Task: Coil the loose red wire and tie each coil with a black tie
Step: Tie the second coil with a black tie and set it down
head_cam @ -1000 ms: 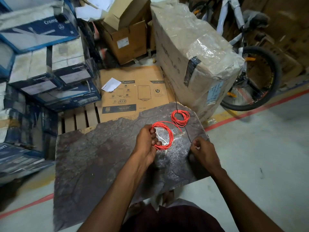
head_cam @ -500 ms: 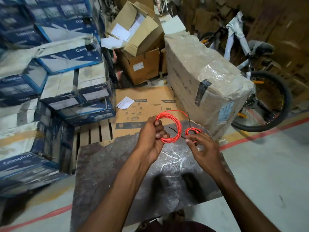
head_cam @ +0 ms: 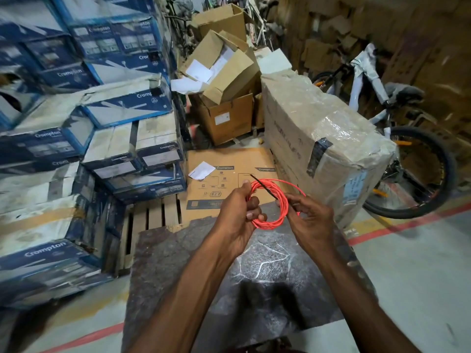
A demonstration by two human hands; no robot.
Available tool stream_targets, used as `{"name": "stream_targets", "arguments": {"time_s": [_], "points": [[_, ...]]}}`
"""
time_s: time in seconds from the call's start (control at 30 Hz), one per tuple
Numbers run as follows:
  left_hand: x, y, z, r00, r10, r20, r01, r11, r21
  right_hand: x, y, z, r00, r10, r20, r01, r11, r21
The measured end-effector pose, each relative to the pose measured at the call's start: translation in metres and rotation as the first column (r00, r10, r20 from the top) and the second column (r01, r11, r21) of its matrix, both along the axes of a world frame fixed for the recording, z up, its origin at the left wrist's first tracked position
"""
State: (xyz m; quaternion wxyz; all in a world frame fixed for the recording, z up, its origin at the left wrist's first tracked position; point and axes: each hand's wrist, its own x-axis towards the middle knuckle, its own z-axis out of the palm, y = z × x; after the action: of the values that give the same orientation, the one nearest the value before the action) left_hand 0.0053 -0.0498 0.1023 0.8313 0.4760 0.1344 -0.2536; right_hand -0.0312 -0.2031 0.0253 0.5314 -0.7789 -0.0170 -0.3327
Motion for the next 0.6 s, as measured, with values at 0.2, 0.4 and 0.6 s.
{"name": "stream_targets", "arguments": {"time_s": [0.2, 0.4, 0.6], "points": [[-0.004, 0.001, -0.003, 0.99, 0.028, 0.139, -0.045, 0.992, 0.117, -0.001, 0.001, 0.001, 1.0, -0.011, -0.011, 0.011, 1.0, 0.015], [-0.009, 0.002, -0.006, 0.97, -0.005, 0.242, -0.052, 0.972, 0.228, -0.004, 0.006, 0.004, 0.998, 0.009, -0.059, -0.005, 0.998, 0.061], [-0.015, 0.005, -0.001, 0.949, -0.124, 0.289, 0.01, 0.931, 0.366, -0.002, 0.008, 0.008, 0.994, 0.065, -0.083, -0.057, 0.994, 0.097]]}}
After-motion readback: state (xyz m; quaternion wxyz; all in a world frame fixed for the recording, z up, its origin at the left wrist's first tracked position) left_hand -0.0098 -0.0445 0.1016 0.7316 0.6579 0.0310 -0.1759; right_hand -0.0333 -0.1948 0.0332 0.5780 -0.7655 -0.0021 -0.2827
